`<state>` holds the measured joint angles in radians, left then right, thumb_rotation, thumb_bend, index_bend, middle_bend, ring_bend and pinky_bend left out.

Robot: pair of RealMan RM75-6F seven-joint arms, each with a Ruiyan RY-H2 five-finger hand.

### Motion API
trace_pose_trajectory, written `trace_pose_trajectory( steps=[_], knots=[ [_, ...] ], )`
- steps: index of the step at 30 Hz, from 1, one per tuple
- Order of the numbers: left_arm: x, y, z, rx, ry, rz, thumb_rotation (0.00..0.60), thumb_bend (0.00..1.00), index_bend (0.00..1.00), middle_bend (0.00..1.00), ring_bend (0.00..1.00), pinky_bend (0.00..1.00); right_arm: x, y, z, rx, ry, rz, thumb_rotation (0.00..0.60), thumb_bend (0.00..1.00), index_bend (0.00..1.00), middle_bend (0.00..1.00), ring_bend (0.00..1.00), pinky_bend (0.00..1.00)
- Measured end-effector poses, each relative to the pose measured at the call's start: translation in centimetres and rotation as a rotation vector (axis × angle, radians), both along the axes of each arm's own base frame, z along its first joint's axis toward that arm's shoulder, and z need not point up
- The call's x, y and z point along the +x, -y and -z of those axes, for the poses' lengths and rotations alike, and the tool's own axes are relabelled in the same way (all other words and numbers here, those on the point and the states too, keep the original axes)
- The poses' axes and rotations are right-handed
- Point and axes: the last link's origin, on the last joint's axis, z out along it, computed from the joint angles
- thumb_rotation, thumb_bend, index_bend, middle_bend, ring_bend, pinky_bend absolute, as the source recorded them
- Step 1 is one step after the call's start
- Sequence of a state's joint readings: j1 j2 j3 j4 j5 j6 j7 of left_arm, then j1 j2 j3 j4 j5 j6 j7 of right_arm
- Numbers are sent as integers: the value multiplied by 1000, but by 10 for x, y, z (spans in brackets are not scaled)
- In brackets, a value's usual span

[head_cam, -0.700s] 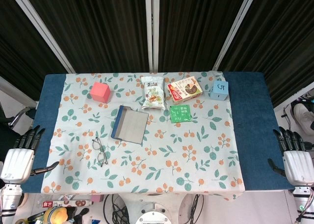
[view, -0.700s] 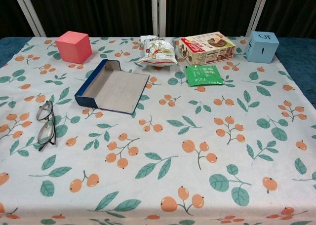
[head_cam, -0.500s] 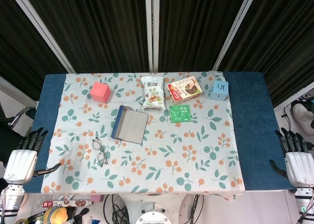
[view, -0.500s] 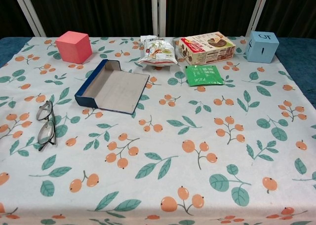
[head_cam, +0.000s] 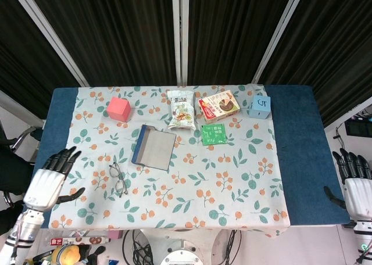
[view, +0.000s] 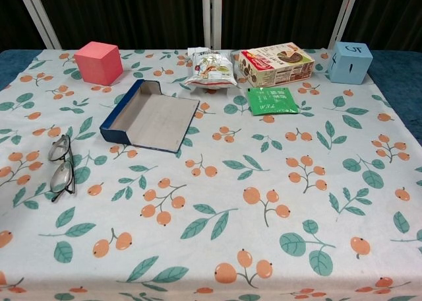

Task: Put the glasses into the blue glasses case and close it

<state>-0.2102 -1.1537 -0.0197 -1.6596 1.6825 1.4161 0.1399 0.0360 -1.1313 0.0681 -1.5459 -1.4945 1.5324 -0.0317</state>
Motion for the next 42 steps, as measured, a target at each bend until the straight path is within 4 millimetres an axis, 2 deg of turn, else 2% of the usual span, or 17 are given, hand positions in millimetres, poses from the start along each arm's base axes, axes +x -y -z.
trace_pose_trajectory(
  steps=[3,9,17,20,28,32,42],
  knots=[
    [20,-12,16,-75,4,99,600,394,41,75,74,177,1,-1,-1,-1,-2,-2,600,167,0,0,0,0],
    [47,-38,55,-227,-16,186,600,396,43,86,62,177,4,-6,-8,-18,7,-7,600,174,0,0,0,0],
    [71,-76,111,-361,-87,184,600,396,42,108,51,176,-3,-11,-11,-25,16,26,600,174,0,0,0,0],
    [76,-87,122,-367,-109,181,600,396,43,124,51,176,-4,-10,-12,-34,21,26,600,174,0,0,0,0],
    [73,-99,136,-394,-150,146,600,396,42,153,51,176,-2,-7,-13,-55,37,-6,600,175,0,0,0,0],
    [68,-101,139,-394,-176,125,600,397,42,205,51,176,-4,-7,-13,-55,40,0,600,175,0,0,0,0],
    [45,-97,132,-340,-258,104,600,397,43,256,51,173,-8,-8,-14,-59,44,8,600,176,0,1,0,0]
  ],
)
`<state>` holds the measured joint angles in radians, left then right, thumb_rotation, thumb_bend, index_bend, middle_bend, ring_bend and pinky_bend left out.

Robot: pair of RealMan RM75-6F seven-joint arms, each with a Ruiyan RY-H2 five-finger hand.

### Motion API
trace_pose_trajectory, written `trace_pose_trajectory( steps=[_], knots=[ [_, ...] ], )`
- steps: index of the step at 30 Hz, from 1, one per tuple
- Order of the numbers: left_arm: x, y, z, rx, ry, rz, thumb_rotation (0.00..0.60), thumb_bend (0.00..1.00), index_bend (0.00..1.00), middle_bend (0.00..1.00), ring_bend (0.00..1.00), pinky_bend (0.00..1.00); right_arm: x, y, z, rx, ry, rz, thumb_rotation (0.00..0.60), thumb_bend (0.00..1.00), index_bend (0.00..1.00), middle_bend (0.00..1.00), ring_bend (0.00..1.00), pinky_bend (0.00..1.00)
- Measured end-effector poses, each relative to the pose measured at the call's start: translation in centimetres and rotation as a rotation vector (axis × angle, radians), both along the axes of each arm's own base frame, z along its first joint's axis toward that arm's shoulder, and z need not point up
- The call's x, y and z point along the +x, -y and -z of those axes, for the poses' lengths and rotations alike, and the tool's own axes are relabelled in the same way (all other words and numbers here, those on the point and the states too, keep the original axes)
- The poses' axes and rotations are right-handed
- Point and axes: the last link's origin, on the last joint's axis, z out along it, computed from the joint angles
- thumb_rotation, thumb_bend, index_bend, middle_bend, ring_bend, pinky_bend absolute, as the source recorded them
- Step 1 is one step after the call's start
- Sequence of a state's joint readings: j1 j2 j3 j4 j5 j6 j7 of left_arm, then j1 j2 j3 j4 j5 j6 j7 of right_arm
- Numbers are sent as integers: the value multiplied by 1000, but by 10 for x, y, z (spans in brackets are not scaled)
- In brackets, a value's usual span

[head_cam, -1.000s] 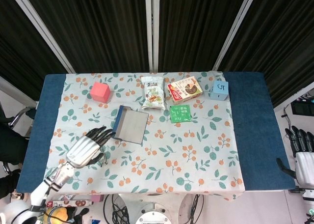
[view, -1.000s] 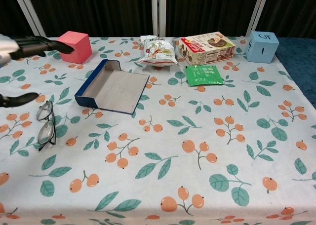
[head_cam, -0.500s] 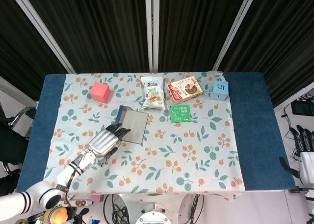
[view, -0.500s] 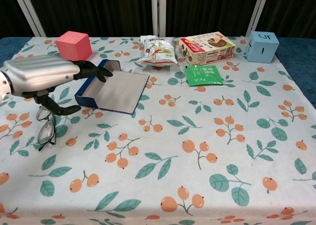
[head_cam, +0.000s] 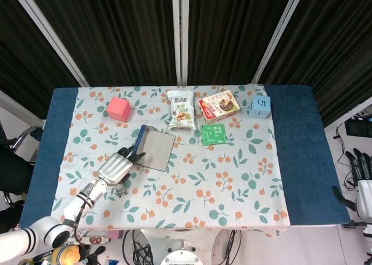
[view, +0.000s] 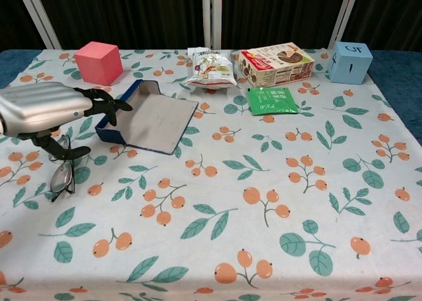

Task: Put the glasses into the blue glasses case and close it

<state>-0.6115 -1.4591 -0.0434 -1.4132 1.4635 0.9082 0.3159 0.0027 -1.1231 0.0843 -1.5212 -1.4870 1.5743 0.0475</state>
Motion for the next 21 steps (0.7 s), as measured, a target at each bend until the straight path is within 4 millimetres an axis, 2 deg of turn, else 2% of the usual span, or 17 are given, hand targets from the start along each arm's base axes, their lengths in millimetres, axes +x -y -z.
trace_pose_trajectory(
  steps=[9,21],
  knots=[
    [-25,-4,-14,43,-91,-47,600,397,42,267,51,173,2,1,4,13,1,-6,600,176,0,1,0,0],
    [-45,-27,-33,107,-152,-122,600,430,31,273,52,174,5,2,7,16,-7,-5,600,176,0,0,0,0]
  ],
)
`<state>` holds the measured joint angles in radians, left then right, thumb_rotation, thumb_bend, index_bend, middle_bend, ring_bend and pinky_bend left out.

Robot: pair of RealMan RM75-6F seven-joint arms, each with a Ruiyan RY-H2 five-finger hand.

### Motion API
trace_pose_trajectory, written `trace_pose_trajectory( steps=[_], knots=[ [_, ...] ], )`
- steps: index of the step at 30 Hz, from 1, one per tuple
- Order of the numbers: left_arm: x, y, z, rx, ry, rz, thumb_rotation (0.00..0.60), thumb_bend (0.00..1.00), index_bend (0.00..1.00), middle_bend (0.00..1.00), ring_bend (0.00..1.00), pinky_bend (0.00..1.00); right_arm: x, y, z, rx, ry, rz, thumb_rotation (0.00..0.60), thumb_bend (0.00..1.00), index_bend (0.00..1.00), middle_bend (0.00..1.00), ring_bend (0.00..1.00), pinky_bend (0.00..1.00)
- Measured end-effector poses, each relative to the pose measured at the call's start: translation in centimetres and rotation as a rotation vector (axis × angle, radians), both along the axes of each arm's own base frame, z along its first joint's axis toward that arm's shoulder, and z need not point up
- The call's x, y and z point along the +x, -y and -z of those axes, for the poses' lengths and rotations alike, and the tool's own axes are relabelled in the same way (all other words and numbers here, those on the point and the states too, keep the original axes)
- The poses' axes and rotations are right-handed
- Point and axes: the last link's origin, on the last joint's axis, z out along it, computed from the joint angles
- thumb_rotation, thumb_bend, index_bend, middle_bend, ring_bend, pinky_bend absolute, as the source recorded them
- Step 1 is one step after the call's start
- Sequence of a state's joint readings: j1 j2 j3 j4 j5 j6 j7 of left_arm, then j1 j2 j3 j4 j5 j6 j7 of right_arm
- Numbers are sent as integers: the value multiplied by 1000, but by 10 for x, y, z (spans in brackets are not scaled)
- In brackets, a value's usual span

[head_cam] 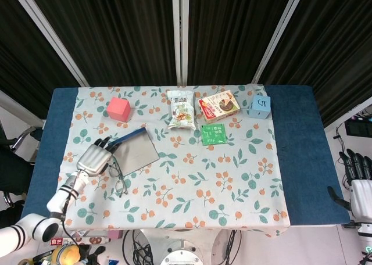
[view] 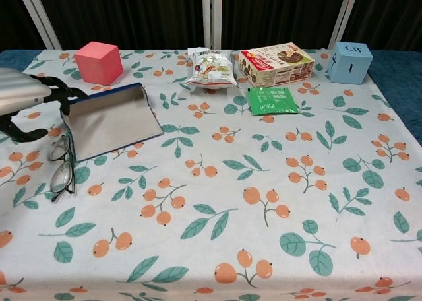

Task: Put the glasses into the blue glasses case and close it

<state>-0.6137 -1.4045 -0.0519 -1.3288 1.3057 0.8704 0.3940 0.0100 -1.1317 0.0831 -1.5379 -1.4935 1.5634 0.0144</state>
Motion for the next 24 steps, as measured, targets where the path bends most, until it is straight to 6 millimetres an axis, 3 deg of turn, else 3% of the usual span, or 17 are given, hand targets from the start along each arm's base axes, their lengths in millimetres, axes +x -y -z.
trace_pose_trajectory(
  steps=[14,24],
  knots=[
    [-14,-26,-10,73,-1,-53,600,431,24,203,51,174,0,0,1,0,0,2,600,176,0,0,0,0],
    [-7,-21,-12,64,56,-54,600,407,25,151,52,175,-1,-2,-2,-4,2,7,600,176,0,0,0,0]
  ],
)
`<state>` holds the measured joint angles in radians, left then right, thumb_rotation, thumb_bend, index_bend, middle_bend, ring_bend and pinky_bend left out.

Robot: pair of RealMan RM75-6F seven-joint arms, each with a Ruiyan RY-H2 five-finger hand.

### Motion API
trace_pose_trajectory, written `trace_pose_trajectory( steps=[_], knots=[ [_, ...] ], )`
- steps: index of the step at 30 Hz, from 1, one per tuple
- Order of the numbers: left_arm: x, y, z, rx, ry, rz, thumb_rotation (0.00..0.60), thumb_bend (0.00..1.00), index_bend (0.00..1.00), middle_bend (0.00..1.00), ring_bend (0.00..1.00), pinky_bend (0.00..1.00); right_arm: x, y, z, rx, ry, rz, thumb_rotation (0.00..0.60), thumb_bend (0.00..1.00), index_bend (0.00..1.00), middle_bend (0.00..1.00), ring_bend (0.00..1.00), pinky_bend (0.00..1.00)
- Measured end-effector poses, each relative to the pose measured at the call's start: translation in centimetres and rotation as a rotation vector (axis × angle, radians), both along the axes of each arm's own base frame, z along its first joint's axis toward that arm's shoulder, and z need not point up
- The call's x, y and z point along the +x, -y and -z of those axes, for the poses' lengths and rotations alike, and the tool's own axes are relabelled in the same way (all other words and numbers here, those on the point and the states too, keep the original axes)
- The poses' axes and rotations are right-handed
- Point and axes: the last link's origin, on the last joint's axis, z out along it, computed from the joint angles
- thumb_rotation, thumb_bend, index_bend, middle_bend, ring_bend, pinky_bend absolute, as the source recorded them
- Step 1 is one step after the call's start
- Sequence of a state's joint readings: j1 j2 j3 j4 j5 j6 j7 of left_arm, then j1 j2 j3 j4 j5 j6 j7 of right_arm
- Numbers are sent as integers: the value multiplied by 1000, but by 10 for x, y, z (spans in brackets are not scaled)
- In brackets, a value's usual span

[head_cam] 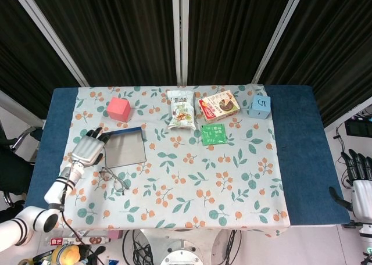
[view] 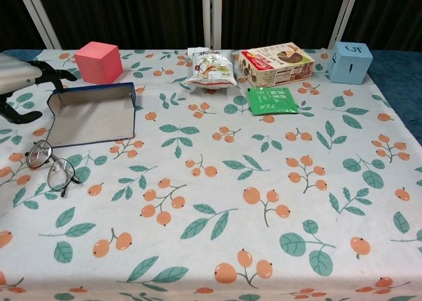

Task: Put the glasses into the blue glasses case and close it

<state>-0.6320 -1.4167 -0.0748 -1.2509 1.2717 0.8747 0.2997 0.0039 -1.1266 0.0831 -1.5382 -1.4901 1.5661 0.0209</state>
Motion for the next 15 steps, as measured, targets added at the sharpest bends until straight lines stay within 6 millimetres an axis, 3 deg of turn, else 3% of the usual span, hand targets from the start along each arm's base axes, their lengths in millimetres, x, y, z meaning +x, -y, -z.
trace_pose_trajectory(
  steps=[3,10,15],
  knots=[
    [5,10,-7,-6,42,4,600,349,45,122,53,176,-1,0,-1,-1,-2,2,600,176,0,0,0,0],
    [10,45,-37,11,165,51,600,210,221,100,54,176,-1,3,-2,-2,0,0,600,176,0,0,0,0],
    [8,69,-39,-35,193,139,600,103,264,95,52,176,3,4,1,7,4,-18,600,176,0,0,0,0]
  ],
)
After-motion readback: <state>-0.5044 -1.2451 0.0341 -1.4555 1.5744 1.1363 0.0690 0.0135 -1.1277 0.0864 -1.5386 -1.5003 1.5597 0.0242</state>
